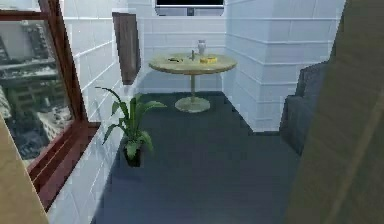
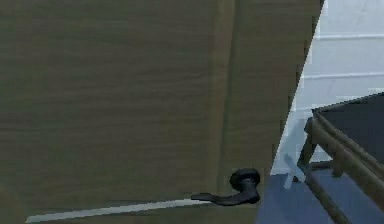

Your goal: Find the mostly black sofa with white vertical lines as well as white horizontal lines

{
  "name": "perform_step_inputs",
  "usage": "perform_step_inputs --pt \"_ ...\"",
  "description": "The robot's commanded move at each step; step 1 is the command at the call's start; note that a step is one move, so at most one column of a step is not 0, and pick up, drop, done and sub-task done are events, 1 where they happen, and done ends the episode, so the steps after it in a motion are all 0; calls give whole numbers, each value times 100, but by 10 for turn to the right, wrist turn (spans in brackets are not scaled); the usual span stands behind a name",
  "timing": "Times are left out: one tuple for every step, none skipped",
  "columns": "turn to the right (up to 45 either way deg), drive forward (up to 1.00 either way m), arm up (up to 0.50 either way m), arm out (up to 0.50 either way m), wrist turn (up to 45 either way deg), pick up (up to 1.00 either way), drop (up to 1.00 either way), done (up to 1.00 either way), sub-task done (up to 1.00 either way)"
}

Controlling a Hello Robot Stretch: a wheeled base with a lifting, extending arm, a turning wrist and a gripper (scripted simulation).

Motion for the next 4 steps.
perform_step_inputs --pt "120 0 0 0 0 0 0 0 0" --pt "0 95 0 0 0 0 0 0 0" --pt "270 0 0 0 0 0 0 0 0" --pt "0 30 0 0 0 0 0 0 0"
